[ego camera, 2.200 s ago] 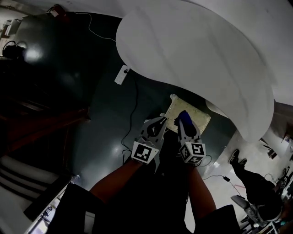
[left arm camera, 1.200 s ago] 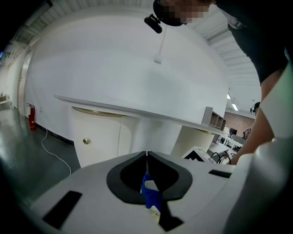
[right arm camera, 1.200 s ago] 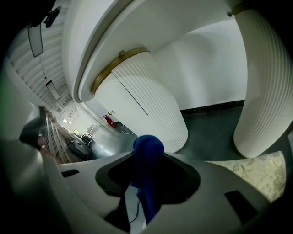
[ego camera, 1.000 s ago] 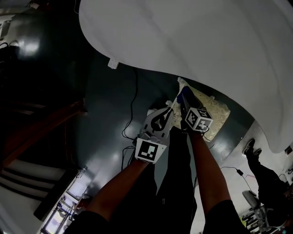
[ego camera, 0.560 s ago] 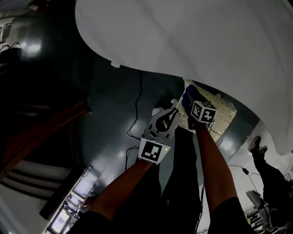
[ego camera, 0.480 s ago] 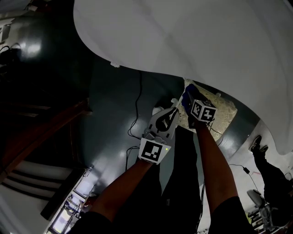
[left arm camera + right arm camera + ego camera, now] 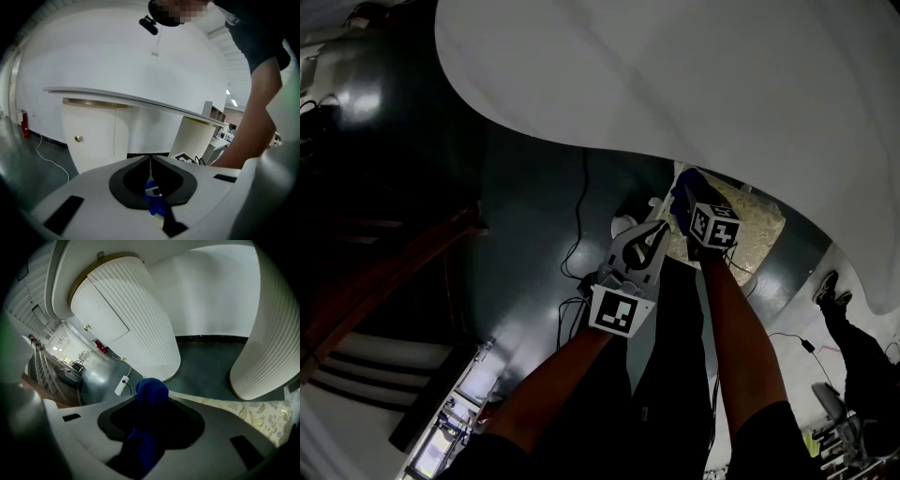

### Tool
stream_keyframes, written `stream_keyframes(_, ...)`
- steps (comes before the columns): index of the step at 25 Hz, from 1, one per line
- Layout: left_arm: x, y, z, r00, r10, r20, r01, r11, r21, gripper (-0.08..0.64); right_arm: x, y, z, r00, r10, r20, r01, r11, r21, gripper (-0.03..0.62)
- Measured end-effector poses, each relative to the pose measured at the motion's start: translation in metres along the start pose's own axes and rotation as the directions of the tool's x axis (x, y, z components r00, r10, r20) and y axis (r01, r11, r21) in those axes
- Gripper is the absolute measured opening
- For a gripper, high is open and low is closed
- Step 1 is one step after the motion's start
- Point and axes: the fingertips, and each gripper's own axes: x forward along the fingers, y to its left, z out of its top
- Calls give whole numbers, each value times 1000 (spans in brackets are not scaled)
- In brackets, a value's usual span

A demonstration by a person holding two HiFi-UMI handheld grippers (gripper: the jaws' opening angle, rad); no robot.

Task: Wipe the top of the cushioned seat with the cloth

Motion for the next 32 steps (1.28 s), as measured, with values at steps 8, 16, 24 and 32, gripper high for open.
stream_keyframes(8,-1,-17,2,1000,12,-11,-14,994,-108,24,-12,-8,-7,1000,-25,-1,25,1000,7,167)
stream_keyframes(16,6,-42,-8,999,-19,-36,16,998,-66,24,-23,-35,-13,1000,-24,1,24,999,26,167)
stream_keyframes(24,11,-59,-12,998,-44,-38,42,998,-53,25,-32,-55,-20,999,-49,10,49,998,48,167)
stream_keyframes(32,19,-73,-10,998,-46,-39,44,997,-59,23,-45,-78,-25,998,-57,8,57,997,49,169)
